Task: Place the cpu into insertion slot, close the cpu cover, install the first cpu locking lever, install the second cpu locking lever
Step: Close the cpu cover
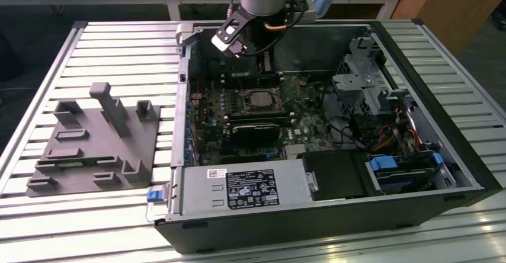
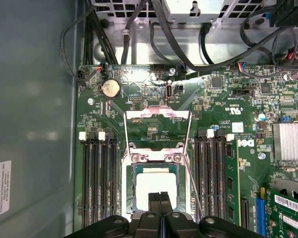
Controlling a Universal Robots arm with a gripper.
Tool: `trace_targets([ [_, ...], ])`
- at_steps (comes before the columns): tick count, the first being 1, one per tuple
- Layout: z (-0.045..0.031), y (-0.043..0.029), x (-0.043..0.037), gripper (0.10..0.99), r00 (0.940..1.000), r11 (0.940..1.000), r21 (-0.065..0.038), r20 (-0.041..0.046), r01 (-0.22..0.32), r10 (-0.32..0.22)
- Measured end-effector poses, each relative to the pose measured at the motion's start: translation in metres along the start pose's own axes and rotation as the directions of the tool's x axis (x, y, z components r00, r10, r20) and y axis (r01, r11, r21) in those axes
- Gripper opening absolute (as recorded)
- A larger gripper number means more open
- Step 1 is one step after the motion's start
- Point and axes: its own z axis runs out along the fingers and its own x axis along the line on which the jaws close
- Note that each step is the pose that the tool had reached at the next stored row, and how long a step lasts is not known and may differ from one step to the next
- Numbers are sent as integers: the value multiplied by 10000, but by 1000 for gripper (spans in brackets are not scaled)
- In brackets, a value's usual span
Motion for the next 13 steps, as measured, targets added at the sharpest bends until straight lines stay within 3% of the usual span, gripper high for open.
trace_targets([
  [13,-51,5,0,106,10000,10000,-1,-1,0,0],
])
